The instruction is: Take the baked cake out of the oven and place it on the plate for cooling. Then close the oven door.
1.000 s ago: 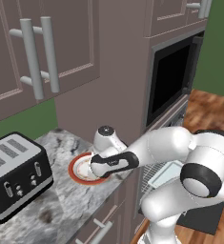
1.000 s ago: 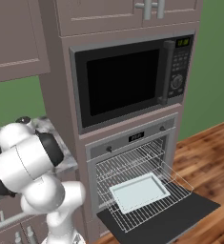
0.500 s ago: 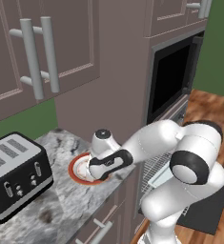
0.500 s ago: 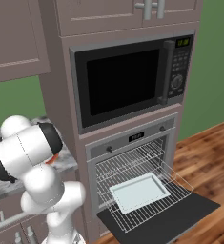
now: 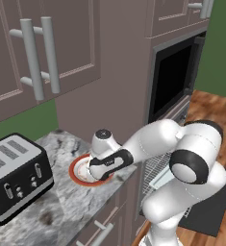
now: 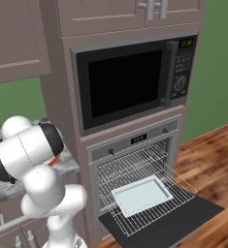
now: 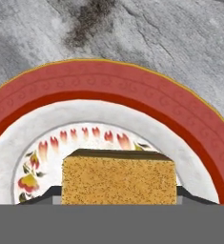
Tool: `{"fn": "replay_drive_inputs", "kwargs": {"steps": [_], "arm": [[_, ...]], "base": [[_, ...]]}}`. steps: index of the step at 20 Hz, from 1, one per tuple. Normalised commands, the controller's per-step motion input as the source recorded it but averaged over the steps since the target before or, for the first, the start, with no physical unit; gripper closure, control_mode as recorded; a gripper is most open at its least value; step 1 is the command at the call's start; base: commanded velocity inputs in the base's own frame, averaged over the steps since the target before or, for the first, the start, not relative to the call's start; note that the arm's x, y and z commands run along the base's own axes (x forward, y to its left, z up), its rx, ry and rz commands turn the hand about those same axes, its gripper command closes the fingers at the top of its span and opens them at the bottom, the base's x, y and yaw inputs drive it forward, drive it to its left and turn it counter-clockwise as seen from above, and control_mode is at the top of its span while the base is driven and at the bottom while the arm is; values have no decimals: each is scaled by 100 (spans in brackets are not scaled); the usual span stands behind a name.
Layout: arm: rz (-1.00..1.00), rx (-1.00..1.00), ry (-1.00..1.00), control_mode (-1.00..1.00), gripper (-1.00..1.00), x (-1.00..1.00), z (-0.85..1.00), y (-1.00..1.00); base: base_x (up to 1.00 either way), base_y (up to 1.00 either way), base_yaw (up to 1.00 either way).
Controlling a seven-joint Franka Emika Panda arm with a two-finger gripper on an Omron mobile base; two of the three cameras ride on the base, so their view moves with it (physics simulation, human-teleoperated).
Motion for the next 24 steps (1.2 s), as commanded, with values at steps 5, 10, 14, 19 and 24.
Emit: {"fn": "replay_drive_inputs", "kwargs": {"steps": [5, 10, 14, 19, 24], "arm": [[0, 0, -1, -100, -100, 0, 14, 0], [0, 0, -3, -100, -100, 0, 38, 0], [0, 0, -1, -100, -100, -2, 54, 0], [-2, 0, -2, -100, -100, -56, 41, 0], [-23, 0, -5, -100, -100, -97, 16, 0]], "base": [[0, 0, 0], [0, 0, 0], [0, 0, 0], [0, 0, 0], [0, 0, 0]]}}
